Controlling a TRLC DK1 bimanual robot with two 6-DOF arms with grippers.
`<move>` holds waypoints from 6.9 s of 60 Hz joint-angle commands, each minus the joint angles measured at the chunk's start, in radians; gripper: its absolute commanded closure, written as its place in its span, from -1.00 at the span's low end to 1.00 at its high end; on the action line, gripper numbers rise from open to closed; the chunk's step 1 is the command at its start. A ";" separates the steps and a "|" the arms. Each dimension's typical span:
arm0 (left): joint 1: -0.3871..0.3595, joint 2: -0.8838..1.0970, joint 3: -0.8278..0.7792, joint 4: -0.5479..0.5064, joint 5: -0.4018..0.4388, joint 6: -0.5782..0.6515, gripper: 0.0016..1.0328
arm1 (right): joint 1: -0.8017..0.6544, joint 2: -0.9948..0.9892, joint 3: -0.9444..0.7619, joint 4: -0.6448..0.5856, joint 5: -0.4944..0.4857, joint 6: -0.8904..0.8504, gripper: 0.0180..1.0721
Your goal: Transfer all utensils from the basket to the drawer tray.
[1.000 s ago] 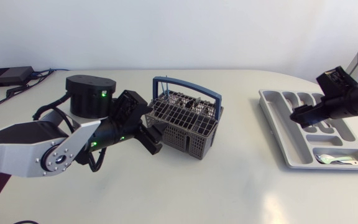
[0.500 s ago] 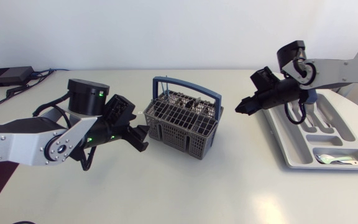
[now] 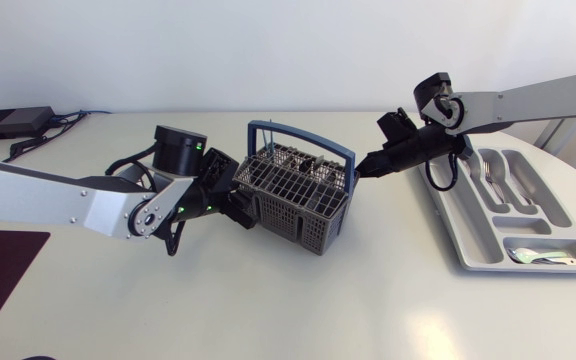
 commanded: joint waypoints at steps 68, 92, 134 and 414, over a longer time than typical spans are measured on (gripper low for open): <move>0.048 -0.376 -0.030 -0.250 0.318 -0.036 0.11 | 0.172 -0.504 -0.477 -0.038 0.075 -0.116 0.29; -0.020 -0.280 -0.042 -0.345 0.264 -0.017 0.18 | 0.174 -0.507 -0.466 -0.038 0.103 -0.115 0.29; 0.184 -0.091 0.036 -0.306 0.252 -0.013 0.18 | 0.294 -0.349 -0.379 0.061 0.182 0.005 0.29; -0.348 -0.418 0.241 -0.460 0.005 -0.120 0.94 | 0.205 -0.837 -0.681 0.161 0.172 -0.184 -0.20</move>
